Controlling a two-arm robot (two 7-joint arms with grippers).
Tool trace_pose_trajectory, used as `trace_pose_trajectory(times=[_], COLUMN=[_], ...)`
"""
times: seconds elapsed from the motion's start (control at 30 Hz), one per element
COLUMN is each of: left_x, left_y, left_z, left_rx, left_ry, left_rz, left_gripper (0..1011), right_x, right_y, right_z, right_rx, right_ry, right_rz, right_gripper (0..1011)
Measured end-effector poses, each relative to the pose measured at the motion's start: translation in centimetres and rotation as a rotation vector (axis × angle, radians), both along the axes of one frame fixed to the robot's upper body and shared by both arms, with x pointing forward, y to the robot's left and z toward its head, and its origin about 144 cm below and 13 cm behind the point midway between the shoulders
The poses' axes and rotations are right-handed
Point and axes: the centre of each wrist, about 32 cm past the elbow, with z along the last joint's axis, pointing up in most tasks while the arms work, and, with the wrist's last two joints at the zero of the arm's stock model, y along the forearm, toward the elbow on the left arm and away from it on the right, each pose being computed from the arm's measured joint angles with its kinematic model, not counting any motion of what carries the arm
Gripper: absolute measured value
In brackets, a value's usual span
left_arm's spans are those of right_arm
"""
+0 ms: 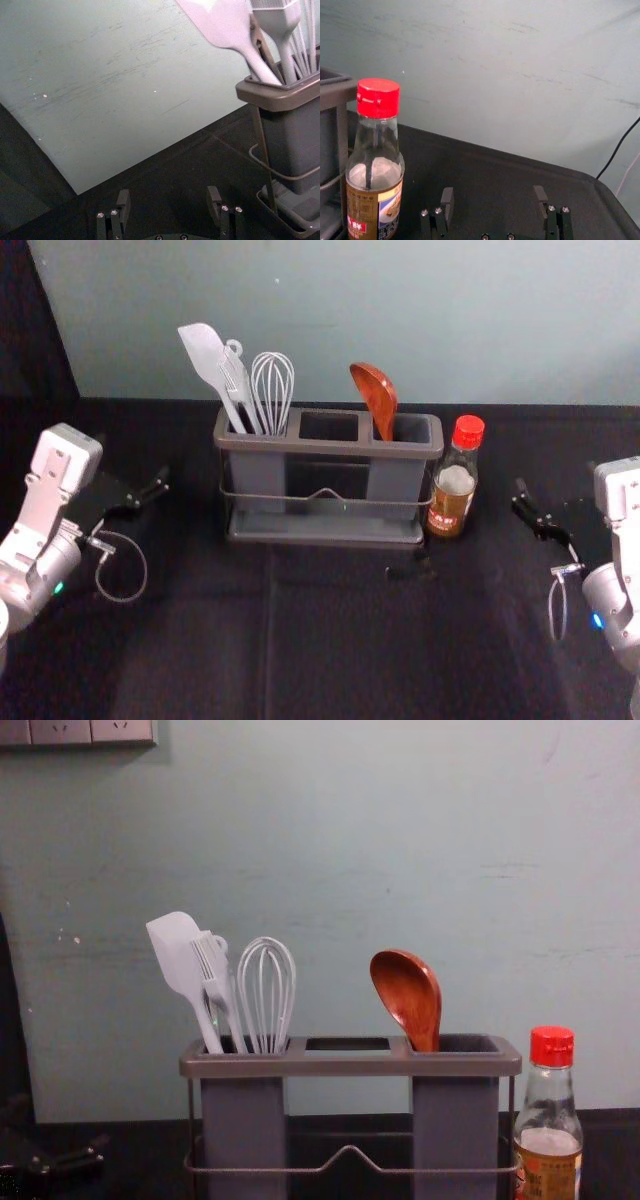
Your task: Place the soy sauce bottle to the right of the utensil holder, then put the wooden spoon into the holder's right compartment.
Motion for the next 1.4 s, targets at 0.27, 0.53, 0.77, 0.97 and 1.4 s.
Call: trace_pose_trajectory(times=[0.27,0.53,0.77,0.97,1.4], left_x=[0.00,0.00,0.00,0.00,0.00], left_y=[0.00,0.00,0.00,0.00,0.00], left_z=[0.00,0.00,0.00,0.00,0.00], left_rx=[0.000,0.000,0.000,0.000,0.000], left_ry=[0.000,0.000,0.000,0.000,0.000], left_rz=[0.000,0.000,0.000,0.000,0.000], left_gripper=[1005,1005,1005,1005,1005], right_x=[-0.16,-0.23,-0.26,-0.27,-0.30], right_y=[-0.01,-0.01,-0.01,-0.02,-0.02], right_z=[0.02,0.07,0.09,0.10,0.11], right_rx=[-0.001,-0.001,-0.001,-0.001,-0.001], right_ry=[0.001,0.000,0.000,0.001,0.001], right_rz=[0.003,0.004,0.005,0.005,0.006], right_gripper=[1004,1004,1004,1004,1004])
